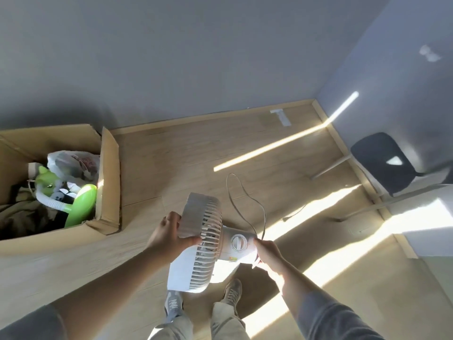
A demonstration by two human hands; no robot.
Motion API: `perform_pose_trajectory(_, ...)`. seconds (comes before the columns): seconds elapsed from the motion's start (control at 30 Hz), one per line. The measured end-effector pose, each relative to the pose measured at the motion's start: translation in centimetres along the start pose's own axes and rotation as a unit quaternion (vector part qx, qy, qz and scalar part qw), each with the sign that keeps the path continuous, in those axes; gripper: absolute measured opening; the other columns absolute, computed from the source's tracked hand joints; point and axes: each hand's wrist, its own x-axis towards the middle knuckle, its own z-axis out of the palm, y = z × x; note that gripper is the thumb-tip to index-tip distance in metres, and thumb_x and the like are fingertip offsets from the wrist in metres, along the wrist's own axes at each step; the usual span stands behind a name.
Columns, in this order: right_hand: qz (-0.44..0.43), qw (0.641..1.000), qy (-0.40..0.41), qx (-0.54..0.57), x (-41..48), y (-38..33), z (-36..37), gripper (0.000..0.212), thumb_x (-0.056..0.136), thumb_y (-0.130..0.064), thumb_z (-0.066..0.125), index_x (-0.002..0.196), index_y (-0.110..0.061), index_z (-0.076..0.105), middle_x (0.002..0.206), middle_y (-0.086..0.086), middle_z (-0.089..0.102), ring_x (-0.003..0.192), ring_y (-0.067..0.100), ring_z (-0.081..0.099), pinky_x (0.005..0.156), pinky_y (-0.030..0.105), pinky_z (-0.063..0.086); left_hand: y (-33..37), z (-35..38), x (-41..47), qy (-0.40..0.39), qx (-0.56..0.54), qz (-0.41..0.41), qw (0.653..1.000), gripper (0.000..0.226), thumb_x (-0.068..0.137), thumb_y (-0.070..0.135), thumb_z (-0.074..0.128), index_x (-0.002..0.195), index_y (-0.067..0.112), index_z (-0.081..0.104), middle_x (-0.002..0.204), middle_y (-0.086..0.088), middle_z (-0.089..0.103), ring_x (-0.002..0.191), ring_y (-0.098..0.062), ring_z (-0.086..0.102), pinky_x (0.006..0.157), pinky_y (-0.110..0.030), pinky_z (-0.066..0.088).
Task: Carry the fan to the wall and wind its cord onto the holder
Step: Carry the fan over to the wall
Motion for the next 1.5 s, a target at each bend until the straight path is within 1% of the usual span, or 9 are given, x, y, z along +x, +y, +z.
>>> perform_pose_trajectory(0.13, -0.025, 1.0, -0.003, -0.004, 0.3, 0.7, -5.0, 0.04, 0.093, -0.02, 0.043, 0.056, -0.005, 0.05, 0.05, 0.01, 0.05, 0.049, 0.02, 0.047, 0.052, 0.028, 0.032, 5.3, 1.0, 0.4, -0.002, -0.002, 0.021, 1.0, 0.061, 0.061, 0.049, 0.08, 0.099, 0.02, 0.042, 0.096, 0.002, 0.059, 0.082, -0.012, 0.057, 0.057, -0.018, 0.042)
perform_pose_trajectory(0.37, -0.047, 0.996, 0.017, 0.068, 1.7, -0.1, -14.8, 0.035, 0.089, -0.027, 0.046, 0.09, 0.003, 0.063, 0.062, 0.013, 0.052, 0.057, 0.026, 0.055, 0.052, 0.025, 0.04, 17.6, 1.8, 2.5, 0.019, 0.021, 0.068, 0.997, 0.064, 0.067, 0.042, 0.079, 0.111, 0.009, 0.048, 0.093, 0.004, 0.052, 0.085, -0.013, 0.051, 0.054, -0.014, 0.033)
perform_pose_trajectory(0.5, -0.053, 0.994, 0.037, 0.093, 2.1, -0.8, -20.1, 0.027, 0.09, -0.027, 0.047, 0.082, -0.003, 0.055, 0.062, 0.011, 0.049, 0.053, 0.021, 0.05, 0.051, 0.025, 0.038, 22.3, 3.3, 4.4, 0.016, 0.009, 0.079, 0.997, 0.065, 0.062, 0.044, 0.082, 0.109, 0.011, 0.051, 0.097, 0.0, 0.06, 0.087, -0.016, 0.057, 0.059, -0.018, 0.043)
perform_pose_trajectory(0.6, -0.051, 0.99, 0.051, 0.121, 3.5, -1.2, -23.9, 0.023, 0.089, -0.025, 0.047, 0.077, -0.006, 0.052, 0.069, 0.01, 0.046, 0.064, 0.022, 0.047, 0.056, 0.026, 0.033, 25.9, 4.5, 6.7, 0.016, 0.011, 0.096, 0.995, 0.06, 0.059, 0.046, 0.082, 0.1, 0.016, 0.05, 0.097, 0.0, 0.061, 0.088, -0.018, 0.057, 0.066, -0.026, 0.049)
perform_pose_trajectory(0.73, -0.071, 0.985, 0.066, 0.141, 5.5, -2.7, -27.7, 0.018, 0.087, -0.022, 0.049, 0.08, -0.007, 0.053, 0.075, 0.012, 0.044, 0.069, 0.022, 0.044, 0.062, 0.028, 0.032, 29.9, 5.3, 10.1, 0.005, 0.008, 0.123, 0.992, 0.06, 0.059, 0.046, 0.083, 0.099, 0.016, 0.051, 0.098, 0.0, 0.06, 0.088, -0.017, 0.056, 0.059, -0.021, 0.041)
perform_pose_trajectory(0.9, -0.063, 0.974, 0.078, 0.202, 9.5, -6.8, -33.6, 0.022, 0.093, -0.017, 0.046, 0.074, -0.006, 0.05, 0.066, 0.008, 0.044, 0.055, 0.017, 0.044, 0.047, 0.022, 0.033, 35.5, 5.7, 17.6, -0.022, 0.002, 0.157, 0.987, 0.057, 0.057, 0.049, 0.081, 0.094, 0.019, 0.05, 0.099, -0.002, 0.056, 0.087, -0.017, 0.05, 0.058, -0.022, 0.037)
perform_pose_trajectory(1.13, -0.031, 0.962, 0.094, 0.256, 15.3, -13.3, -39.7, 0.035, 0.092, -0.018, 0.049, 0.116, 0.006, 0.056, 0.094, 0.016, 0.057, 0.07, 0.023, 0.054, 0.052, 0.027, 0.046, 42.7, 4.5, 26.7, -0.038, 0.023, 0.186, 0.982, 0.056, 0.057, 0.046, 0.082, 0.09, 0.016, 0.049, 0.087, 0.002, 0.058, 0.081, -0.016, 0.055, 0.059, -0.023, 0.043)
perform_pose_trajectory(1.33, -0.028, 0.961, 0.098, 0.258, 20.1, -18.3, -44.8, 0.042, 0.091, -0.025, 0.052, 0.121, 0.004, 0.055, 0.12, 0.023, 0.06, 0.095, 0.031, 0.06, 0.06, 0.031, 0.053, 48.4, 3.8, 33.3, -0.045, 0.031, 0.19, 0.98, 0.063, 0.052, 0.054, 0.08, 0.092, 0.014, 0.052, 0.085, 0.001, 0.061, 0.081, -0.017, 0.058, 0.066, -0.029, 0.052)
perform_pose_trajectory(1.5, -0.027, 0.961, 0.084, 0.263, 24.3, -21.6, -48.7, 0.04, 0.094, -0.026, 0.051, 0.121, 0.004, 0.053, 0.11, 0.018, 0.06, 0.092, 0.027, 0.057, 0.057, 0.029, 0.051, 53.3, 4.3, 38.2, -0.044, 0.033, 0.197, 0.979, 0.063, 0.053, 0.056, 0.079, 0.091, 0.014, 0.053, 0.082, 0.001, 0.062, 0.077, -0.017, 0.06, 0.064, -0.029, 0.054)
